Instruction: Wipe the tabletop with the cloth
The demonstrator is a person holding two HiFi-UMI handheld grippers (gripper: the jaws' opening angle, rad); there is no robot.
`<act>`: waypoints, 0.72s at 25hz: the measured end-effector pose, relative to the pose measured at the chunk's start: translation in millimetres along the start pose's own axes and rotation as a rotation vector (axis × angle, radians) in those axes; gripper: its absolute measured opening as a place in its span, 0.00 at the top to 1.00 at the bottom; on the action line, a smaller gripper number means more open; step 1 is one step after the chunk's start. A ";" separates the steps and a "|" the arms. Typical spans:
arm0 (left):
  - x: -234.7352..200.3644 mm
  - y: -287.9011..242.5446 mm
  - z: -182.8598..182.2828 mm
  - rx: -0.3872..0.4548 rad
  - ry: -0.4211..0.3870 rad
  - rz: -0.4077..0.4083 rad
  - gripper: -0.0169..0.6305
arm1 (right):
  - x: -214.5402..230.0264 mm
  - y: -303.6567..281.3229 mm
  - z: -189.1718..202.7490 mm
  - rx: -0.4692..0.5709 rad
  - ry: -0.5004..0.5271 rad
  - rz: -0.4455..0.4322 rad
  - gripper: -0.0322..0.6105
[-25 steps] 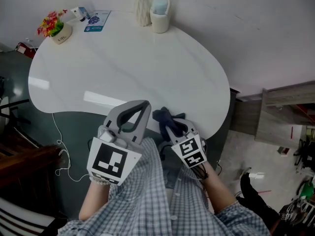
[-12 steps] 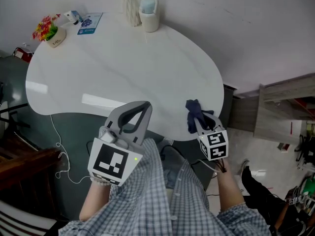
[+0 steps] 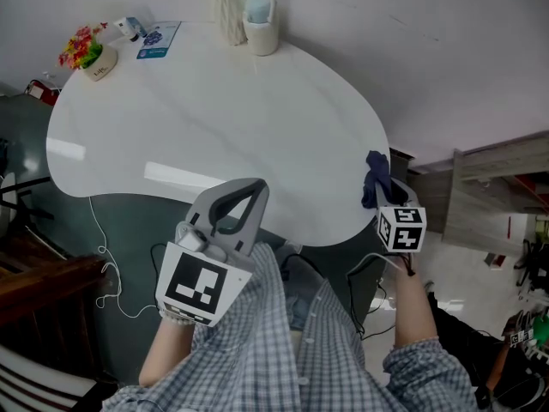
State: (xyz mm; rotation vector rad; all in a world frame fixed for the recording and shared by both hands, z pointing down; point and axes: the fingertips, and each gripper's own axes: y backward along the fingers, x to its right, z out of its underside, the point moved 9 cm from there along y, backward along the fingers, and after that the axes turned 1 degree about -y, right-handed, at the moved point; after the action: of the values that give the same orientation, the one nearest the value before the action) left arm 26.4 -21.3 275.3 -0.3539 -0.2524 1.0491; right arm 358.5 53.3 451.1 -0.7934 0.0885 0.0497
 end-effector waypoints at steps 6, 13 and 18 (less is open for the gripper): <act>4.2 1.6 1.1 -0.012 -0.010 0.002 0.97 | 26.2 -12.1 -8.6 -0.002 -0.028 0.069 0.82; 3.3 10.7 4.4 -0.013 -0.002 -0.022 0.97 | 29.8 -15.7 -13.9 -0.009 0.006 0.110 0.82; 1.5 15.1 6.6 -0.020 -0.002 -0.026 0.97 | 24.0 -9.4 -15.2 0.038 -0.033 0.135 0.82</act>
State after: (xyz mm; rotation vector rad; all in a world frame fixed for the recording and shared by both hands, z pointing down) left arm 12.6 -12.1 275.3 -0.3665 -0.2682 1.0216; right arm 382.2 36.2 444.9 -0.7479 0.1112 0.1885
